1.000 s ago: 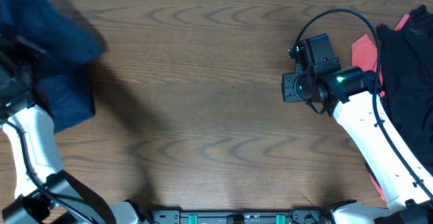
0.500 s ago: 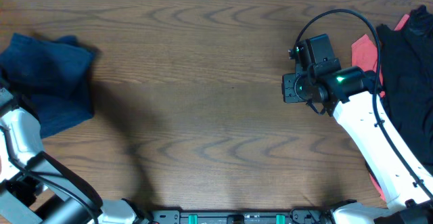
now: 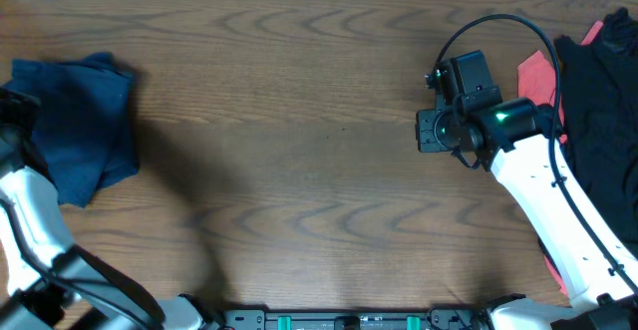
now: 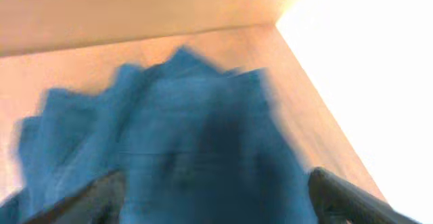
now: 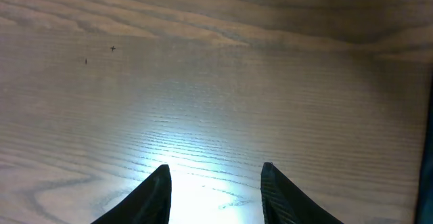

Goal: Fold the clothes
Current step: 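Lower the shorts onto the stack and open the left gripper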

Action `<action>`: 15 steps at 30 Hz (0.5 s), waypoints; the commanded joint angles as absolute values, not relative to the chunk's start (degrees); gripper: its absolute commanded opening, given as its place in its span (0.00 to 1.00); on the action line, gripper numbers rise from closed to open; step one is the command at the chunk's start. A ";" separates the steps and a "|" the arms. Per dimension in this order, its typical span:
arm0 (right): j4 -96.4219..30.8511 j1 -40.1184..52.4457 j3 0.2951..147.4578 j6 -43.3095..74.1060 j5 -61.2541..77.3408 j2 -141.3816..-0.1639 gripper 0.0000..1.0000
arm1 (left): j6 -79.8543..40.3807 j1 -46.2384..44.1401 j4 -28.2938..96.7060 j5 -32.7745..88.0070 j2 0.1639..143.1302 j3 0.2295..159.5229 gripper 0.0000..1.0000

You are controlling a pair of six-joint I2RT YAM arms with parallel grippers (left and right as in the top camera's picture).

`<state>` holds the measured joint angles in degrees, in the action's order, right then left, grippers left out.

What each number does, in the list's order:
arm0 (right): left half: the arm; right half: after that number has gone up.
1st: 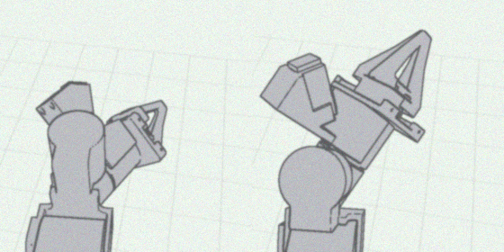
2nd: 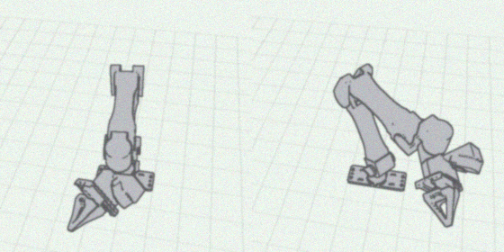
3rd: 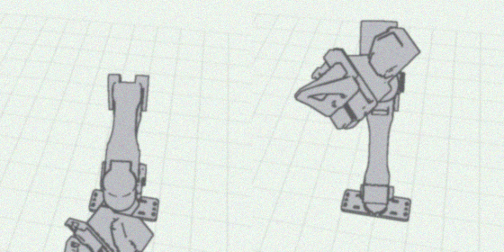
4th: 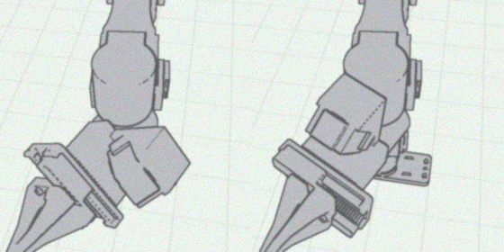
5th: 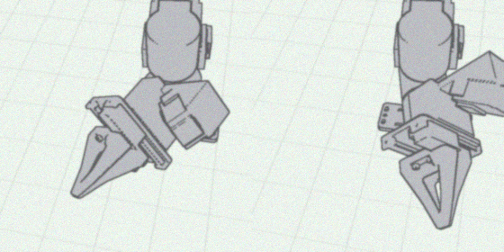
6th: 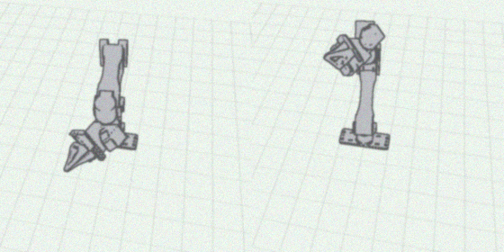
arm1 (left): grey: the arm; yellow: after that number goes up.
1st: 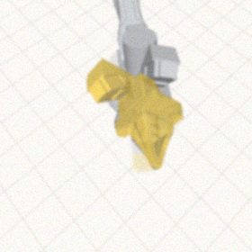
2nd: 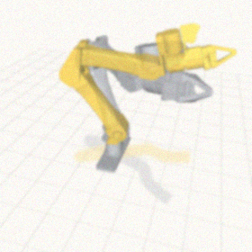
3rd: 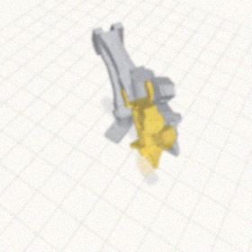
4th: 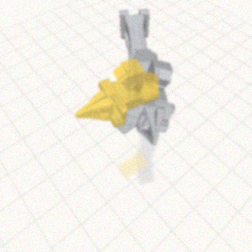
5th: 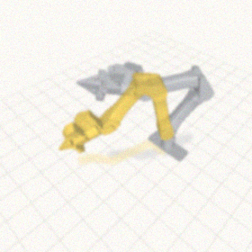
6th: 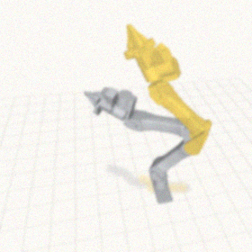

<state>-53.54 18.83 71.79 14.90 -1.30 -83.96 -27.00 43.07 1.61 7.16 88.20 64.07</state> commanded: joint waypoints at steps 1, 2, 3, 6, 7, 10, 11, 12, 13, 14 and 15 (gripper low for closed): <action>-53.60 18.39 72.42 14.94 -1.67 -83.57 0.41 | -25.15 42.98 2.83 15.49 87.53 64.07 0.55; -53.60 18.39 72.42 14.94 -1.67 -83.57 0.41 | -25.15 42.81 3.64 15.40 88.14 64.07 0.41; -53.63 18.39 72.42 14.94 -1.63 -83.57 0.41 | -25.15 42.54 3.99 15.35 89.12 64.07 0.29; -53.95 18.39 72.42 14.94 -1.43 -83.57 0.41 | -25.15 41.67 4.84 14.92 93.08 64.07 0.14; -54.17 18.39 72.42 14.94 -1.45 -83.57 0.41 | -25.15 41.36 5.23 14.24 94.54 64.07 0.14; -55.00 18.39 72.42 14.94 -1.43 -83.57 0.40 | -25.10 40.36 6.20 11.14 99.72 64.07 0.15; -55.29 18.39 72.42 14.96 -1.43 -83.57 0.40 | -25.10 40.07 6.39 10.90 101.54 64.07 0.17; -55.51 18.39 72.42 14.96 -1.41 -83.57 0.40 | -25.12 39.81 6.70 10.96 103.59 64.07 0.27; -55.72 18.39 72.42 14.96 -1.41 -83.57 0.40 | -25.12 39.51 7.20 10.96 105.43 64.07 0.31; -55.86 18.39 72.42 14.96 -1.41 -83.57 0.40 | -25.10 39.24 7.70 10.98 107.00 64.07 0.33; -55.99 18.39 72.42 14.94 -1.43 -83.57 0.40 | -25.10 38.92 8.34 11.05 108.40 64.07 0.34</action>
